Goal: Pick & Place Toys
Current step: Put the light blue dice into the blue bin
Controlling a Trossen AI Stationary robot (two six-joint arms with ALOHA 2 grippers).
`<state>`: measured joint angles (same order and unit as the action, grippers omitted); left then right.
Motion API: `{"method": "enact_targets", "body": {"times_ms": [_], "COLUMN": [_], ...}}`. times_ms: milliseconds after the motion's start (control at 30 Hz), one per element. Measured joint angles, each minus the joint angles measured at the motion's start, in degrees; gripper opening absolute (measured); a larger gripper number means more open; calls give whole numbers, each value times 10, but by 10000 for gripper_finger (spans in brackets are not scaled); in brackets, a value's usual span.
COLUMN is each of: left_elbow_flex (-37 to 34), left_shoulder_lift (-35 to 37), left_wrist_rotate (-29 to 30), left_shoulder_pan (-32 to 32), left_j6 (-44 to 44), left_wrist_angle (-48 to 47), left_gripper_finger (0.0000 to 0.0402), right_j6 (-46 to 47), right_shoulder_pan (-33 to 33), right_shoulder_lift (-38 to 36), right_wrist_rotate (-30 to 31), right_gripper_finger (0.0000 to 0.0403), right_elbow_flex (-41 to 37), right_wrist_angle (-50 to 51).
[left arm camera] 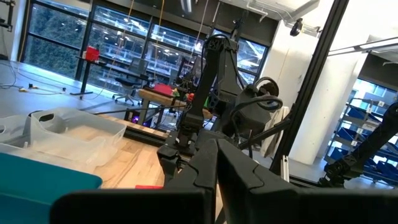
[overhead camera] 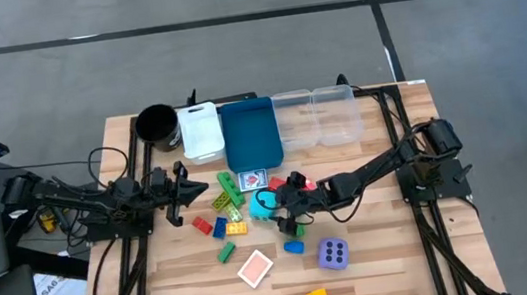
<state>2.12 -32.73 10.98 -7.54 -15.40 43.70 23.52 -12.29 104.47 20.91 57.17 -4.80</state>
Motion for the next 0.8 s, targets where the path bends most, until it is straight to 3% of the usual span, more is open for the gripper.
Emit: {"method": "enact_targets", "body": {"times_ms": [800], "left_elbow_flex": [0], "left_shoulder_lift": [0], "left_wrist_rotate": [-3], "left_shoulder_pan": [0], "left_j6": [1], "left_wrist_angle": [-3], "left_gripper_finger": [3], "right_j6": [1], "right_shoulder_pan": [4], "right_shoulder_lift": [26], "right_wrist_rotate": [13], "right_gripper_finger": [400], "right_elbow_flex": [44], "right_wrist_angle": [9]}}
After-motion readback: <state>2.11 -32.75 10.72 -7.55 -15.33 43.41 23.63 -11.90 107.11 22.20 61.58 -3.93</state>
